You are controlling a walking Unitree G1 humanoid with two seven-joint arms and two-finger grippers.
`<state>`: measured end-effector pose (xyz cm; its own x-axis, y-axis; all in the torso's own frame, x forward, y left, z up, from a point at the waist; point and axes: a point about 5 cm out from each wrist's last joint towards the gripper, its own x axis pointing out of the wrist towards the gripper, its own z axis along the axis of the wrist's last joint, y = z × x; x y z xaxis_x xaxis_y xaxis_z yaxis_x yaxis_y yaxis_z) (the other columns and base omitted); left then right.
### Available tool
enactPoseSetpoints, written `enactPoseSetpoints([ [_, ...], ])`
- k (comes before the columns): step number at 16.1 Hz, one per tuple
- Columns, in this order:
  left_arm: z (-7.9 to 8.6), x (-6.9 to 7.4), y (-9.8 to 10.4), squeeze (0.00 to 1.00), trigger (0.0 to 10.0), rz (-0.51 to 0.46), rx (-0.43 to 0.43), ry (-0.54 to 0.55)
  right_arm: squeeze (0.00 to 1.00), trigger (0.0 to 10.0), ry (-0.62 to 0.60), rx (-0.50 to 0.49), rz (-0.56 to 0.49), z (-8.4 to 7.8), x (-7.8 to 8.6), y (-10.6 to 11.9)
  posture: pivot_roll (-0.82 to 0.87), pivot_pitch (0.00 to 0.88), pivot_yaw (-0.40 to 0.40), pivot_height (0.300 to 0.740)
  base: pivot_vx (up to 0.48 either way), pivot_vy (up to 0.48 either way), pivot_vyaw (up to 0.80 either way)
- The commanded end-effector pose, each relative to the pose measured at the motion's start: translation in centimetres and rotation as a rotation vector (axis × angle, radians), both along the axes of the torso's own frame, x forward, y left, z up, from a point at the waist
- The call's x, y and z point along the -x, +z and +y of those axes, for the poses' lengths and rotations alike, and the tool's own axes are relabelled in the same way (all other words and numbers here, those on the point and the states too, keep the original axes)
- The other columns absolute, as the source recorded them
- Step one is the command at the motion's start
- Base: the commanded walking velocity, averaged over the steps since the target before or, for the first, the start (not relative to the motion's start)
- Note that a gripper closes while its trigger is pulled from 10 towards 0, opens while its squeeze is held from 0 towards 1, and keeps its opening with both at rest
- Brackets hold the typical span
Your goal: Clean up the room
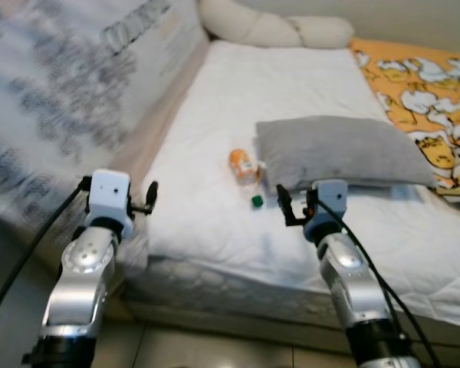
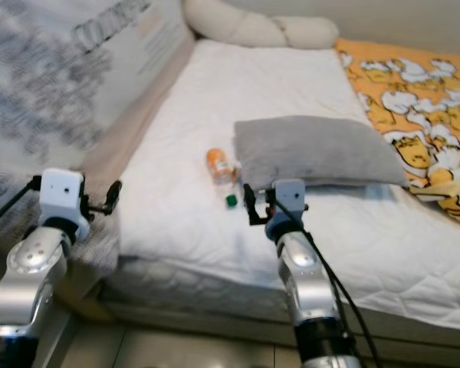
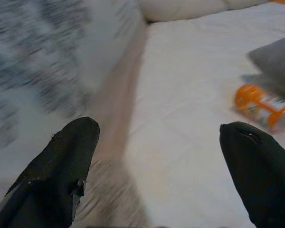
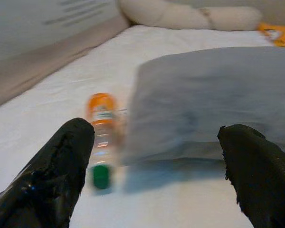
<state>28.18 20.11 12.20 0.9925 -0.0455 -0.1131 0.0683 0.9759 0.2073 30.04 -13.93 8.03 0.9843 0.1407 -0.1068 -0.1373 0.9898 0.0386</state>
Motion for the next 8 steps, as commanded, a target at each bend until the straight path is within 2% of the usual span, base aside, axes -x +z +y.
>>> enactPoseSetpoints([
  [1, -0.9, -0.3, 0.4, 0.00, 10.0, -0.017, -0.001, -0.035, 1.00, 10.0, -0.020, 0.021, -0.013, -0.9, 0.0, 0.2, -0.02, 0.000, -0.016, 0.740, 0.382, 0.000, 0.00],
  [2, -1.0, -0.3, 0.4, 0.00, 10.0, -0.017, -0.001, -0.037, 1.00, 10.0, -0.012, 0.017, -0.017, -0.8, -0.1, 0.3, -0.02, 0.000, -0.016, 0.740, 0.386, 0.000, 0.00],
  [5, -1.0, -0.4, 0.5, 0.00, 10.0, -0.020, -0.005, -0.045, 1.00, 10.0, 0.027, 0.020, -0.028, -0.4, -0.1, 0.5, -0.02, 0.000, -0.015, 0.740, 0.380, 0.000, 0.80],
  [6, -1.0, -0.4, 0.6, 0.00, 10.0, -0.021, -0.012, -0.055, 1.00, 10.0, 0.075, 0.011, -0.026, 0.0, -0.1, 0.6, -0.02, 0.000, -0.015, 0.740, 0.341, 0.000, 0.55],
  [8, -1.2, -0.4, 0.6, 0.00, 10.0, -0.015, -0.010, -0.073, 1.00, 10.0, 0.146, 0.019, -0.011, 0.5, 0.0, 0.7, -0.02, 0.000, -0.016, 0.740, 0.152, 0.000, 0.00],
])
